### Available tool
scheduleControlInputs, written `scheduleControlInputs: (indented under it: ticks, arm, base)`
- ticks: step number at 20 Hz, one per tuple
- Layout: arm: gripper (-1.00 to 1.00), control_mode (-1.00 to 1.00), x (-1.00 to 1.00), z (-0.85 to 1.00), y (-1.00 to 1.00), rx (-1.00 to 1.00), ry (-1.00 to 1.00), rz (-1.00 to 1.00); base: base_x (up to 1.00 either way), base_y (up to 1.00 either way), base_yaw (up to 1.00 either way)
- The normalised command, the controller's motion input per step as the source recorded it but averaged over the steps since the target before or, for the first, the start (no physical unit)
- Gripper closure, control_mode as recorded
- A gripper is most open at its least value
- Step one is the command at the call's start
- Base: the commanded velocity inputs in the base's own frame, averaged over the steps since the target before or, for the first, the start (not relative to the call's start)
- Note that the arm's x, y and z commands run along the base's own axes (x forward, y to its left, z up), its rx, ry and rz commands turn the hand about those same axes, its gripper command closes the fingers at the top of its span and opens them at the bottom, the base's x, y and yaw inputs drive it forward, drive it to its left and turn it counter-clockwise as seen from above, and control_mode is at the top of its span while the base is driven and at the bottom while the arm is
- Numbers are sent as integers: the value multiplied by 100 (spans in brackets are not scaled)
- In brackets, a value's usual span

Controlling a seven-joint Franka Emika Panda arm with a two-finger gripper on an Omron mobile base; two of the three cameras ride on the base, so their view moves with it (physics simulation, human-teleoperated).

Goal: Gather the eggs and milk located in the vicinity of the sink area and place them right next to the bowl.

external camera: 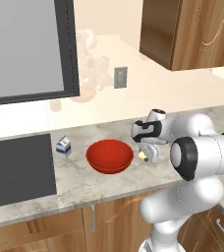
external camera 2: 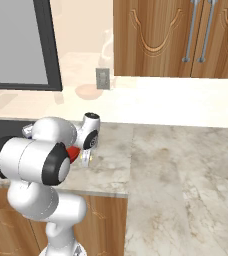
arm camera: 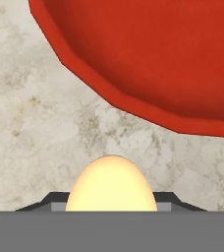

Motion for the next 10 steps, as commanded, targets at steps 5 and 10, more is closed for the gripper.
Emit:
scheduleControlInputs:
  ticks: [5,10]
  arm:
    - [100,-100,7,-9,4,0,-8,0]
    - [100,-100,16,-5,9,0,-5,0]
  base:
    - [0,0,0]
    - [0,0,0]
